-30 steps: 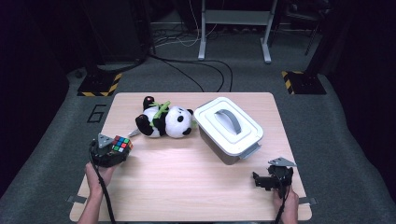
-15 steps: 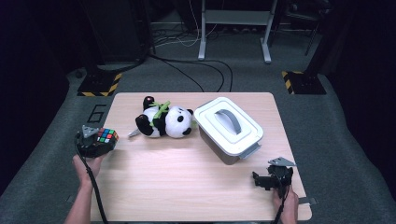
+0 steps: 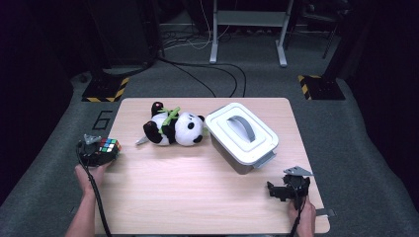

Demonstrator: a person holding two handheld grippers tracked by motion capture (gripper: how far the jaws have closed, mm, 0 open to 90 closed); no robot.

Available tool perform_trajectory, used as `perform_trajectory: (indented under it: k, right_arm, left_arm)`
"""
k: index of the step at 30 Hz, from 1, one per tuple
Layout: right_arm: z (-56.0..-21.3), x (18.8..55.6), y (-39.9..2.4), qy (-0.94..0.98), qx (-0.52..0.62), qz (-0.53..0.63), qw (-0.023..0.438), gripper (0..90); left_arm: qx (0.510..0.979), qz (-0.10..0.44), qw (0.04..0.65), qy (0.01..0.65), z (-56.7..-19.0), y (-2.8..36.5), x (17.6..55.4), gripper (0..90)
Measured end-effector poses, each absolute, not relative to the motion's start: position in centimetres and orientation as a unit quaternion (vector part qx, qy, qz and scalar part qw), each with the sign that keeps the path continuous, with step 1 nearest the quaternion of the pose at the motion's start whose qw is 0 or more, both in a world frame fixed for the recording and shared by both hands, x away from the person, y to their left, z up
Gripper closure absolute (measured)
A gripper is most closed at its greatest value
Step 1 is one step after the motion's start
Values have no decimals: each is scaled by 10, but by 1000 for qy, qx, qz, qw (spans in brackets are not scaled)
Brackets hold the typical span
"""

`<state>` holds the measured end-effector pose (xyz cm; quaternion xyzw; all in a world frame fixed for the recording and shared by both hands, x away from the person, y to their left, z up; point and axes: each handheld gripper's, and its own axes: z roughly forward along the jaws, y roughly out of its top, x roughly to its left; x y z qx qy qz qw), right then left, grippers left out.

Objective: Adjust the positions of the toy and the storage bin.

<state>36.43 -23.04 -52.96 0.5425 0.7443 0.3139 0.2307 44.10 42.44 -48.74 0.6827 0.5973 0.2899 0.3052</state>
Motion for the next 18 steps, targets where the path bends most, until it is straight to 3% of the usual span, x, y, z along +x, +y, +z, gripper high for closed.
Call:
perform_trajectory:
  k: [13, 15, 17, 18]
  right_arm:
    - [-529, 365, -229, 739, 549, 315, 231, 0]
    - [-529, 365, -229, 739, 549, 315, 231, 0]
    - [-529, 365, -228, 740, 548, 313, 232, 0]
    - [-529, 365, -228, 740, 548, 313, 232, 0]
  left_arm:
    - [681, 272, 301, 610, -504, 426, 444, 338]
    - [672, 275, 304, 617, -503, 427, 443, 296]
    - [666, 270, 311, 622, -499, 429, 442, 196]
    - [666, 275, 312, 620, -496, 428, 441, 196]
